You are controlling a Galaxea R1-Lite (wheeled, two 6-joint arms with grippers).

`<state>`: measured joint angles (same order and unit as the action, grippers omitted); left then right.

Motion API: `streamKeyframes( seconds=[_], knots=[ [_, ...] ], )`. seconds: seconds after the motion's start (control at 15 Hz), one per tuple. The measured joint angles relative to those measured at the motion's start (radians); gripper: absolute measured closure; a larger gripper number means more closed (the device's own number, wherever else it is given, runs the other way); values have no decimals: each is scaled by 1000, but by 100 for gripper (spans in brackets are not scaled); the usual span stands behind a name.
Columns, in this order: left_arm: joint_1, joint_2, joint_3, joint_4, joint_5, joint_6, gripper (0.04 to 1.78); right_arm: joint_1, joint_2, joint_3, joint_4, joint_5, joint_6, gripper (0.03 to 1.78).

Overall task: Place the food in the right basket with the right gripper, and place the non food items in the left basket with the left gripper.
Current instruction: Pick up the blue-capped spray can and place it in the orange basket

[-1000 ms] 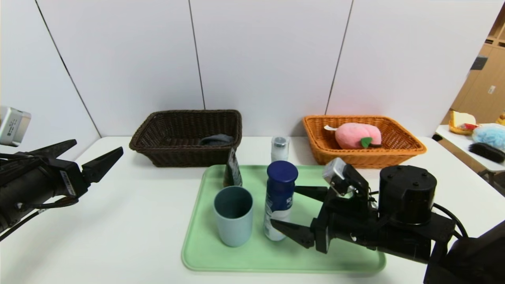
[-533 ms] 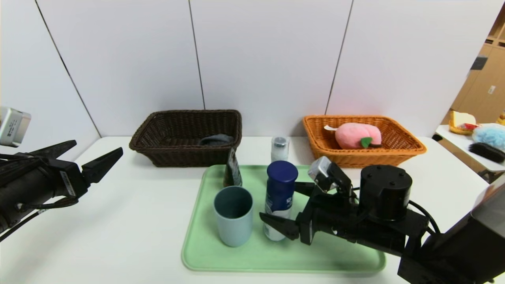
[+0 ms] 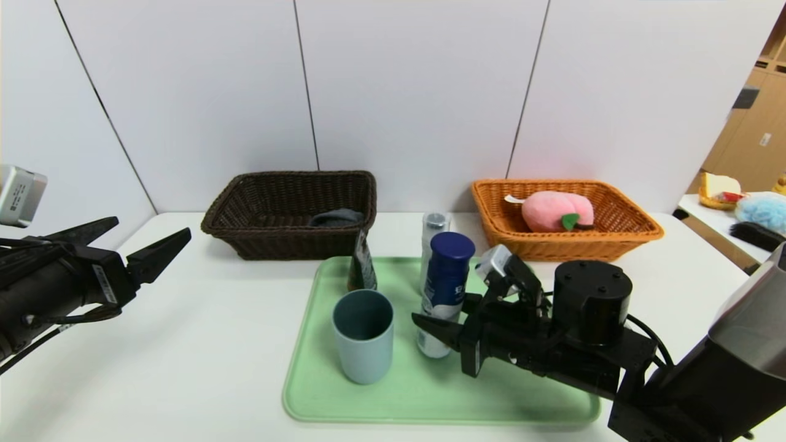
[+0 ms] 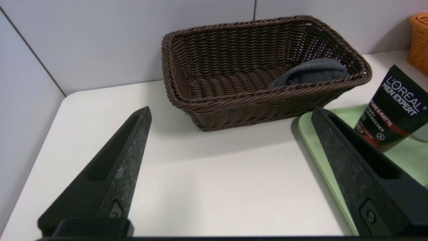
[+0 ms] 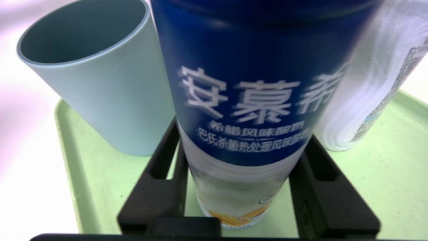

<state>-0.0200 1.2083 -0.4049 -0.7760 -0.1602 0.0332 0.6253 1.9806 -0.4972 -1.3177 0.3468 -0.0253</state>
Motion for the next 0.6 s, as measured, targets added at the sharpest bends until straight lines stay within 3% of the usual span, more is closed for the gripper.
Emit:
streamKeyframes(
  seconds=[0.6],
  knots=[
    [0, 3, 0, 0, 0, -1, 13, 36, -144, 40, -52, 0, 45, 103]
  ],
)
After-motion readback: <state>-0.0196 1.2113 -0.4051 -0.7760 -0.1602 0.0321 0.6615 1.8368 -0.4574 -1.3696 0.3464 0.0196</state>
